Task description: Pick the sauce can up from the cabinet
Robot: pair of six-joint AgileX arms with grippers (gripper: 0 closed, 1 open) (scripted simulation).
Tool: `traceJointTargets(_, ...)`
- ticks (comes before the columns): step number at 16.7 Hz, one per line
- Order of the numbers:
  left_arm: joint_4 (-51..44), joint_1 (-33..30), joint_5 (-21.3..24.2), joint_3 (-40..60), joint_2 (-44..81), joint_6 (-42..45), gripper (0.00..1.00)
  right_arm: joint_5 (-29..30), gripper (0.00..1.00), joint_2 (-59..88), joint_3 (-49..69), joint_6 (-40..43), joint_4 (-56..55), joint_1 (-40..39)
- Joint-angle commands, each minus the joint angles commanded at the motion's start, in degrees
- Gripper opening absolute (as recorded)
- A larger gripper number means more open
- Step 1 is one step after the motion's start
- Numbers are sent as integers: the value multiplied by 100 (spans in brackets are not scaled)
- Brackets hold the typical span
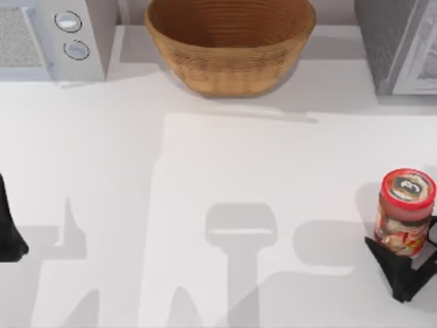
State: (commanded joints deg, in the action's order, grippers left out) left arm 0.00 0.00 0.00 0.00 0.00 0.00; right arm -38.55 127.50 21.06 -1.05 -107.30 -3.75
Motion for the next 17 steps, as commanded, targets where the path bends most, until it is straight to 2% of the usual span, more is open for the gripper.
traceJointTargets(11,0,0,0,0,0,0,100,0,98,0,0,0,0,0)
traceJointTargets(17,0,0,0,0,0,0,100,0,100,0,0,0,0,0)
